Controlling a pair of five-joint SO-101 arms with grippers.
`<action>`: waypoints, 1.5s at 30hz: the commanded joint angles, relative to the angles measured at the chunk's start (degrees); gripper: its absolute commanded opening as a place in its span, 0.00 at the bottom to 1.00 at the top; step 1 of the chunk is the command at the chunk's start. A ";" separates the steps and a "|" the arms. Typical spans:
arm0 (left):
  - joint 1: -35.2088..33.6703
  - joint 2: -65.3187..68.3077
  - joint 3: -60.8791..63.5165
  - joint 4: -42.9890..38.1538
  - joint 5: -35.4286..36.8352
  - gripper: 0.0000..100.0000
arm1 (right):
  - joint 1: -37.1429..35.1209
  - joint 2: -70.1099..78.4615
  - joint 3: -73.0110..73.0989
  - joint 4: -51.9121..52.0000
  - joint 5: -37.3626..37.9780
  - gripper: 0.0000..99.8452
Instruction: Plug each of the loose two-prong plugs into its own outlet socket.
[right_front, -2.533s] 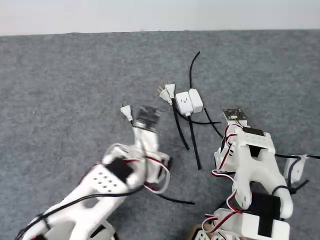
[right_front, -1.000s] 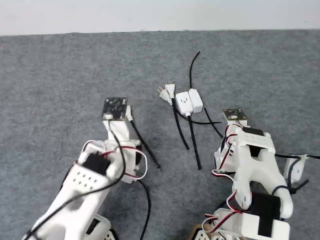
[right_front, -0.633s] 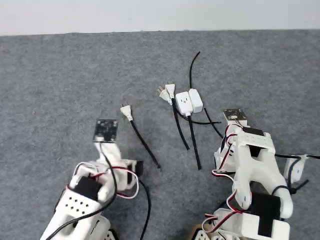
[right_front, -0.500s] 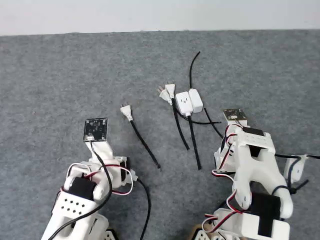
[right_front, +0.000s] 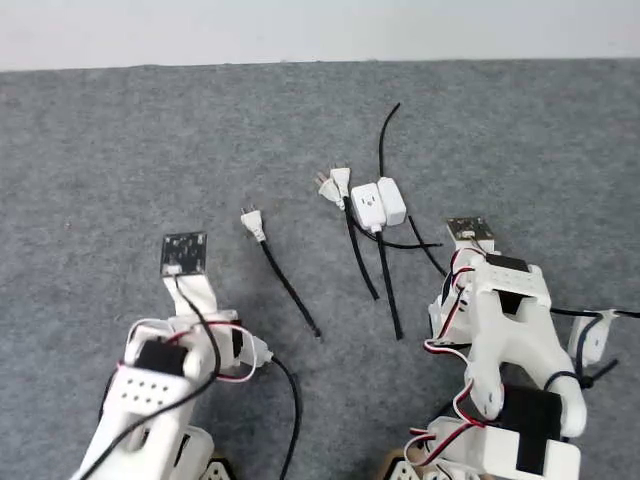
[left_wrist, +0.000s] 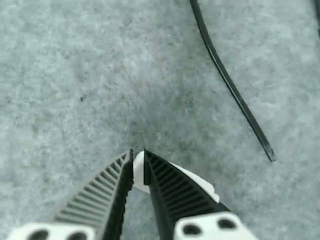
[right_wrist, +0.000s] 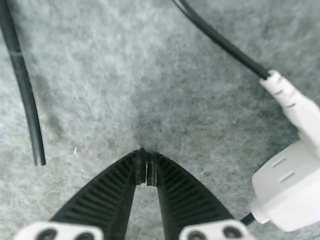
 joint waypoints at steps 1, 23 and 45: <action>-0.26 8.62 -5.58 0.26 -0.62 0.03 | -0.75 -2.15 0.09 -0.84 0.70 0.01; 3.96 17.76 -23.43 22.59 -3.96 0.10 | -1.63 -2.15 0.09 -0.75 0.70 0.01; 6.59 36.84 -26.77 15.74 -4.04 0.07 | -1.54 -2.15 0.09 -0.66 2.02 0.01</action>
